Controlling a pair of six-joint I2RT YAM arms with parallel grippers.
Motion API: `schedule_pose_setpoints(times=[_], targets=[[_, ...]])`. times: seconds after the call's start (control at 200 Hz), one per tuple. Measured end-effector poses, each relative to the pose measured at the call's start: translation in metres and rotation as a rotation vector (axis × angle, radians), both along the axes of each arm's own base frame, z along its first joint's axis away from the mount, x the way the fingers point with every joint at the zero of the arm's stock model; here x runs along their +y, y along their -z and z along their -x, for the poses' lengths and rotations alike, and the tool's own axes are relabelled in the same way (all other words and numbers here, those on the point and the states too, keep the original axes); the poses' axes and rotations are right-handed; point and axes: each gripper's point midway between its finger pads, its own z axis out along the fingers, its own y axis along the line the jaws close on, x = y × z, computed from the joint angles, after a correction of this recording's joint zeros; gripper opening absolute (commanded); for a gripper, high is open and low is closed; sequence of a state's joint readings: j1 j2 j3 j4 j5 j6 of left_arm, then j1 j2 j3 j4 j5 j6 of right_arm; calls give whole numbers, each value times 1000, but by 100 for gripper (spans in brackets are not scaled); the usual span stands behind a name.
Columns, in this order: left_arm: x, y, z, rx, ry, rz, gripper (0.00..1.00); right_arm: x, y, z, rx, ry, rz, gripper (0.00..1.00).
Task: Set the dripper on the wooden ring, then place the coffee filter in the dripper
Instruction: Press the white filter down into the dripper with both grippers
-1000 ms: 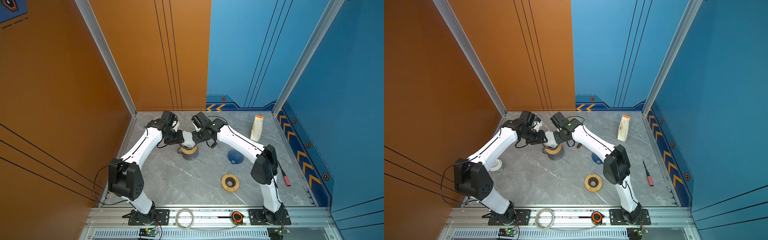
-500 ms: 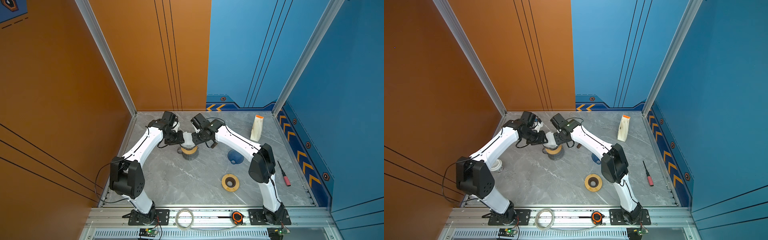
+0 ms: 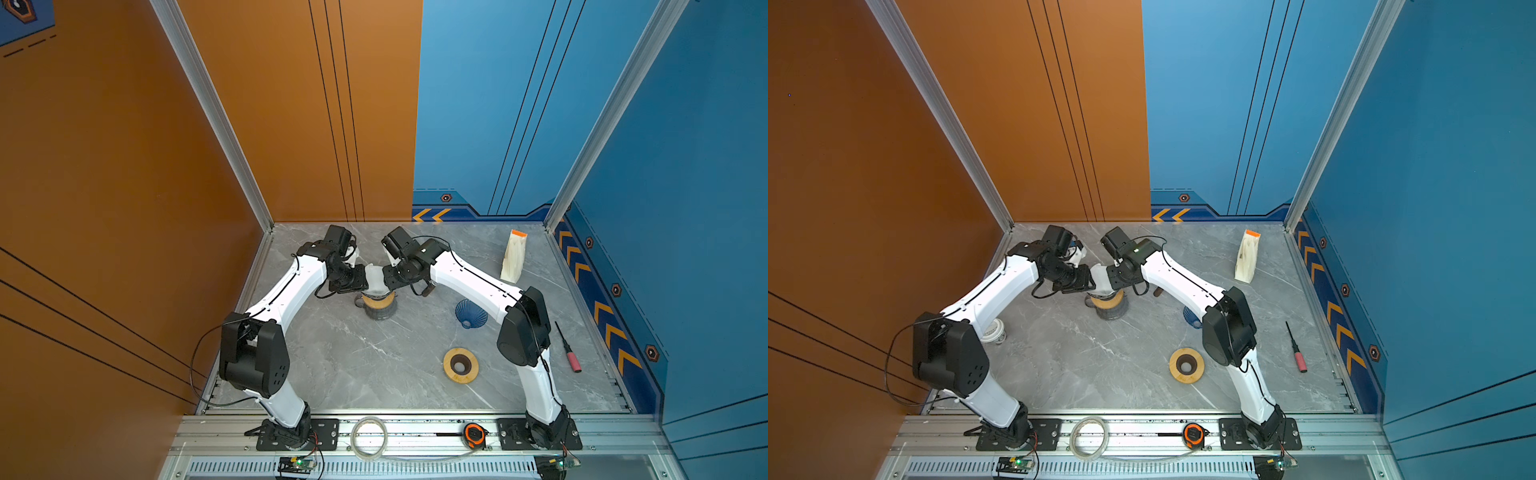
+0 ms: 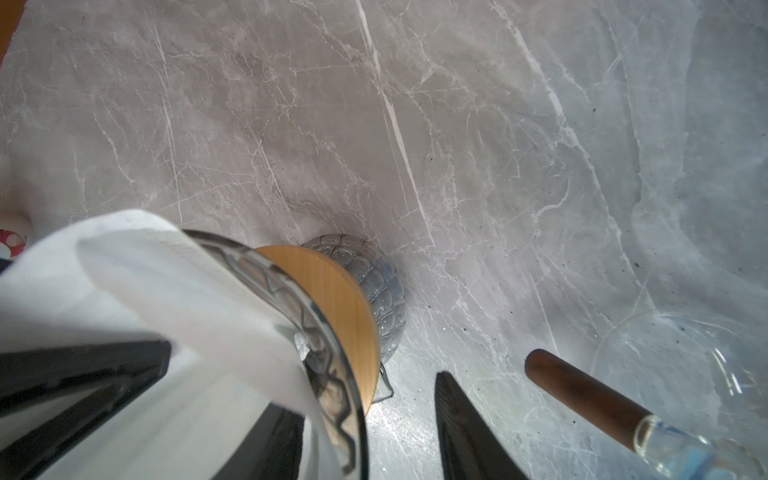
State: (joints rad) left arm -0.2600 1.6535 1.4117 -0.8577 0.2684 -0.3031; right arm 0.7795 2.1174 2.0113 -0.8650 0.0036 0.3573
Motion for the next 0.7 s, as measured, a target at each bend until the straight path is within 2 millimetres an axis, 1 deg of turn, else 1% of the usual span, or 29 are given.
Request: schedule_pose_setpoints(times=[0.391,0.481,0.696], targets=[[0,1,1,4,-4,1,42,0,2,0,6,1,1,50],[0,1,0,6,-10,3,46,0,2,0,9,1,-2,51],[0,-3,-2,1,-24,10,50,0,2,0,21,2,-17,55]])
